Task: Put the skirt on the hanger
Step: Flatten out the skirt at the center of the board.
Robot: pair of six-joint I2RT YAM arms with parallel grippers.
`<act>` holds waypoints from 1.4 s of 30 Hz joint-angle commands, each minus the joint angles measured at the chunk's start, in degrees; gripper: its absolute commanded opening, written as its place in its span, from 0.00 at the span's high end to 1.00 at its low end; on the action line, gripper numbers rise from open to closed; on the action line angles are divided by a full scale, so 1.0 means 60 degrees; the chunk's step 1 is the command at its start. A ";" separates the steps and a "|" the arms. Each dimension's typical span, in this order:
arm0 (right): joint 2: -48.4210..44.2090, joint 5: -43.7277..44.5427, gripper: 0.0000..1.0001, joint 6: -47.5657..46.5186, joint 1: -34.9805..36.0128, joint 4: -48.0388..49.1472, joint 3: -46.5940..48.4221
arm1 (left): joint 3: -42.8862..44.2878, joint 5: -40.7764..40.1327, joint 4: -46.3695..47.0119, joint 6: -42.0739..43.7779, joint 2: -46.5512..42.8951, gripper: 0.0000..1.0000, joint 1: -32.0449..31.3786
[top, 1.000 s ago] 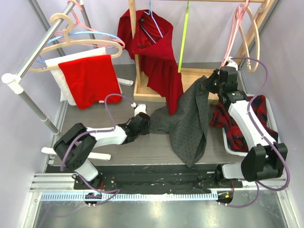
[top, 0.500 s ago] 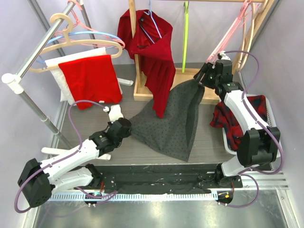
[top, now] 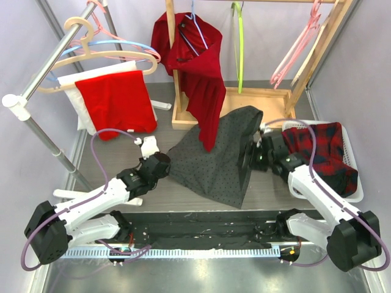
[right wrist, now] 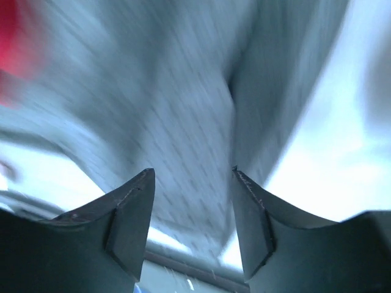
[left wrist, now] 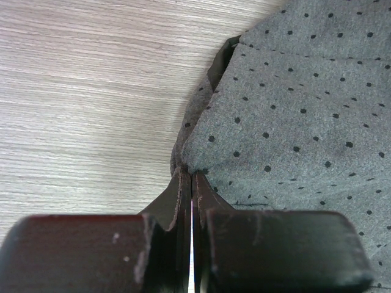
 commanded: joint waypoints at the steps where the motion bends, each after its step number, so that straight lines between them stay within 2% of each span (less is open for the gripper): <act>1: -0.0370 -0.0758 0.45 0.0755 0.0407 -0.0276 -0.1157 | 0.0080 -0.0366 0.0203 -0.0013 0.0095 1.00 0.0038; 7: -0.0312 -0.1667 0.55 0.1311 0.0906 0.0163 -0.2358 | 0.0139 -0.0352 0.0276 0.0001 0.0168 1.00 0.0038; 18: 0.0244 -0.1770 0.56 0.1561 0.1082 0.1042 -0.3136 | 0.0066 -0.0279 0.0335 -0.0042 0.0270 1.00 0.0038; 20: 0.0377 -0.1800 0.64 0.1619 0.1126 0.1393 -0.3195 | 0.0095 -0.0279 0.0320 -0.0042 0.0256 1.00 0.0023; 21: 0.0377 -0.1741 0.71 0.1678 0.1126 0.1481 -0.3166 | 0.0095 -0.0293 0.0305 -0.0028 0.0256 1.00 0.0038; 22: 0.0377 -0.1596 0.86 0.1708 0.1155 0.1525 -0.3079 | 0.0139 -0.0308 0.0218 -0.0028 0.0227 1.00 0.0038; 24: 0.0129 -0.1318 0.96 0.1781 0.1155 0.1366 -0.2859 | 0.0226 -0.0366 0.0101 -0.0013 0.0139 1.00 0.0038; 27: -0.0676 -0.0483 0.99 0.1665 0.1155 0.0576 -0.2143 | 0.0446 -0.0454 -0.0309 0.0089 -0.0094 1.00 0.0038; 32: -0.1892 0.0951 0.99 0.1109 0.1170 -0.1270 0.0214 | 0.1236 -0.0513 -0.1463 0.0470 -0.0798 1.00 0.0052; 36: -0.2376 0.2139 0.99 0.0537 0.1170 -0.2382 0.2715 | 0.2639 -0.0557 -0.2707 0.0865 -0.1238 1.00 0.0038; 42: -0.2333 0.2946 0.99 -0.0254 0.1155 -0.2795 0.5718 | 0.4806 -0.0353 -0.4189 0.1802 -0.1473 1.00 0.0052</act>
